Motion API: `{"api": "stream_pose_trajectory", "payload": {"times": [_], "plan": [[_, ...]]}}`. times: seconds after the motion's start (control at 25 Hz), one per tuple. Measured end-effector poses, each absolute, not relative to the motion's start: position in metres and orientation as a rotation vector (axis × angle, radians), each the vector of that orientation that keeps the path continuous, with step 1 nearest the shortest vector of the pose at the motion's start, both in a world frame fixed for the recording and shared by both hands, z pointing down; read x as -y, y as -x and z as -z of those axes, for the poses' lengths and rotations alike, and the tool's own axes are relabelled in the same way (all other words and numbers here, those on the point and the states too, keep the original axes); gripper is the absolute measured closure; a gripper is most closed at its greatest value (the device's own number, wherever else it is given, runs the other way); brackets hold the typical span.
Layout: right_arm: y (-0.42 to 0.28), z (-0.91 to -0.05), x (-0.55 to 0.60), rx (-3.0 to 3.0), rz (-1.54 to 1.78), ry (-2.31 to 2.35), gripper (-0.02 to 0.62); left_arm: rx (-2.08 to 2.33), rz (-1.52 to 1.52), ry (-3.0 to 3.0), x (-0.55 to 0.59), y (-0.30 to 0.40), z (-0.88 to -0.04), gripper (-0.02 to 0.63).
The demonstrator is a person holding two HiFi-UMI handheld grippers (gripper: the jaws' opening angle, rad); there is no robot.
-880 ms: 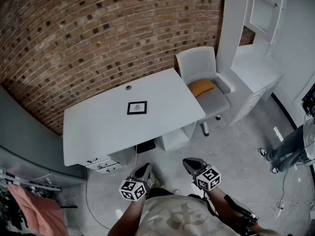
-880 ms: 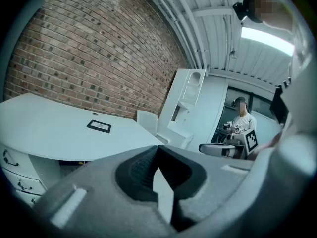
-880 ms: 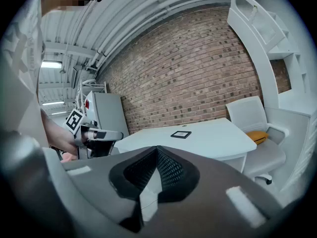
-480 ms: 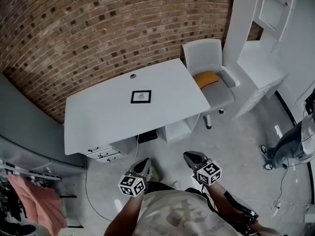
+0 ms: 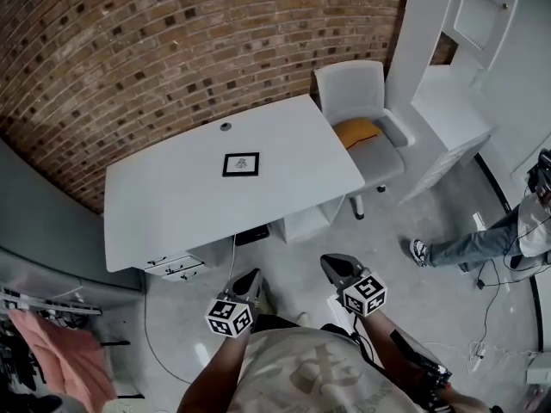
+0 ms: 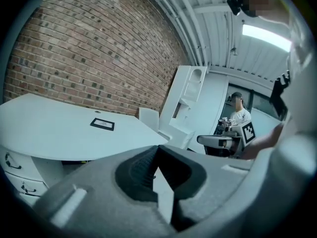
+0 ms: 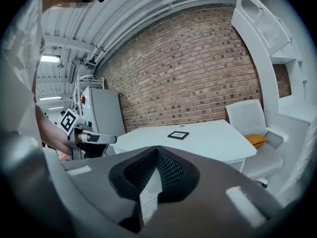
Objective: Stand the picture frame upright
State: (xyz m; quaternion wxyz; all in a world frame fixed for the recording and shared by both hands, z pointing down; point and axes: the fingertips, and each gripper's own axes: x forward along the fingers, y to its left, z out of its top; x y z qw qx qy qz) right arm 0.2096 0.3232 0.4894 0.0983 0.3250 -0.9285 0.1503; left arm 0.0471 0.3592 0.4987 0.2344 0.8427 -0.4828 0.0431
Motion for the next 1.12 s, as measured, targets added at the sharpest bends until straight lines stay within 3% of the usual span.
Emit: {"api": "stream_pose_trajectory", "payload": {"times": [1.12], "plan": [[-0.095,-0.494,-0.176,2.685,-0.432,-1.017,0.588,1.241,-0.155,-2.312,-0.210,0.062,-0.512,0.603]]}}
